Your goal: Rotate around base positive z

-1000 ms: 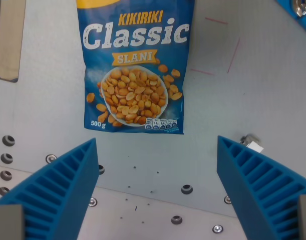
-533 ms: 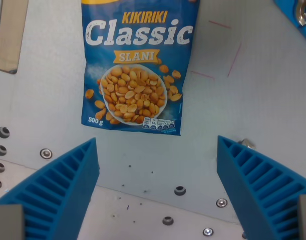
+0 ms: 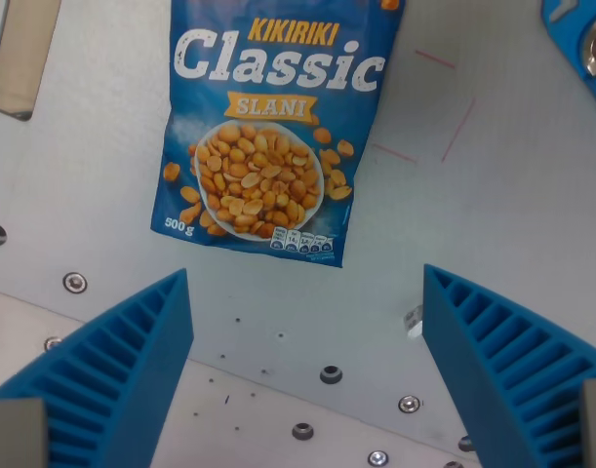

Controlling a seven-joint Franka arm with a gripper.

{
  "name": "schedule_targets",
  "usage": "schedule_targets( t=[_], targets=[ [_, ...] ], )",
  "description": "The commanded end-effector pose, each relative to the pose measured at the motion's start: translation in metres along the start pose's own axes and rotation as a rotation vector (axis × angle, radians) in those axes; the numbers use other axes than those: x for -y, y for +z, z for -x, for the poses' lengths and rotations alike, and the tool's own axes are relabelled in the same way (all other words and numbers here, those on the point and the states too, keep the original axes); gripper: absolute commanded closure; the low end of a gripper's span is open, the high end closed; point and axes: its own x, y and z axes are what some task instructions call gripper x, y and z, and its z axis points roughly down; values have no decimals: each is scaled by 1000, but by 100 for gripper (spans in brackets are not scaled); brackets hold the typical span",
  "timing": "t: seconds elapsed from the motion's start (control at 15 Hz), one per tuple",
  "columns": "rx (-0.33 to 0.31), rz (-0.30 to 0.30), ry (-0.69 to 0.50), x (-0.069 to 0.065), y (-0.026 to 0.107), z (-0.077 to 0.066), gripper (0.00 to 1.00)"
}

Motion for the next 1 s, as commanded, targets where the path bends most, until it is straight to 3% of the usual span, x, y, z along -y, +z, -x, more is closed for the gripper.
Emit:
schedule_targets(
  t=[0.07,1.0],
  targets=[
    [-6,5,-160,-1,-3,1,0],
    [-6,7,-347,-1,-3,1,0]
  ],
)
